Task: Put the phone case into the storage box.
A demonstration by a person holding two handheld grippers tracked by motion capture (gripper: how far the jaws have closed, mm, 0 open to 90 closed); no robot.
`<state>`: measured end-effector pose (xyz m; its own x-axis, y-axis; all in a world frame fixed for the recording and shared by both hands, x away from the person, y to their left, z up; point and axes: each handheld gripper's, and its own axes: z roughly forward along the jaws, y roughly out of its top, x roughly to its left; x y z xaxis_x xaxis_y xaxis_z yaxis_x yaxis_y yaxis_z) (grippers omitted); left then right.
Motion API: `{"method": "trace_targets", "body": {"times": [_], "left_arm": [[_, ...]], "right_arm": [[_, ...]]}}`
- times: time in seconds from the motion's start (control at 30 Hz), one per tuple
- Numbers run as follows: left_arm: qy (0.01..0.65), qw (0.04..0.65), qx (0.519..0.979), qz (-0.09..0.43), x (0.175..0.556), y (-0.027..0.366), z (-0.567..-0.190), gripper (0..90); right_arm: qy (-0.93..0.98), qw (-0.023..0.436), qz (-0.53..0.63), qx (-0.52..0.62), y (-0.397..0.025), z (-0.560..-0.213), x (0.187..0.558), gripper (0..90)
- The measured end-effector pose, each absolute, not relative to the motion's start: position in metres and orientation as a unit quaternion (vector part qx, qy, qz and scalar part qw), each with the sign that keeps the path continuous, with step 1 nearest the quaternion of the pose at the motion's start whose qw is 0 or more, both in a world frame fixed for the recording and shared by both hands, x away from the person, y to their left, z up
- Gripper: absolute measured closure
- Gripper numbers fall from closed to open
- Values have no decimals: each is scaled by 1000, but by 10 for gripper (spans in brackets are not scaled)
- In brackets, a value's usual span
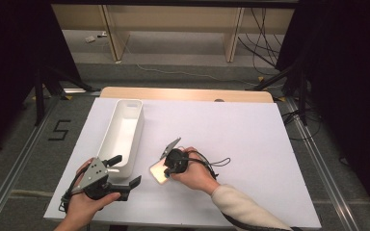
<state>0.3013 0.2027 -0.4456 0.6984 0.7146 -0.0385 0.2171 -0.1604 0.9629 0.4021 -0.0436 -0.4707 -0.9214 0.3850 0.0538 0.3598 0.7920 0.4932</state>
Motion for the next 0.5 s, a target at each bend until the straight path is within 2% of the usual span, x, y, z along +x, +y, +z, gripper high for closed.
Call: {"method": "trace_targets", "body": {"times": [0.5], "left_arm": [[320, 564, 729, 219, 301, 202, -446, 41]], "right_arm": [[953, 22, 233, 192, -63, -467, 393, 900]]}}
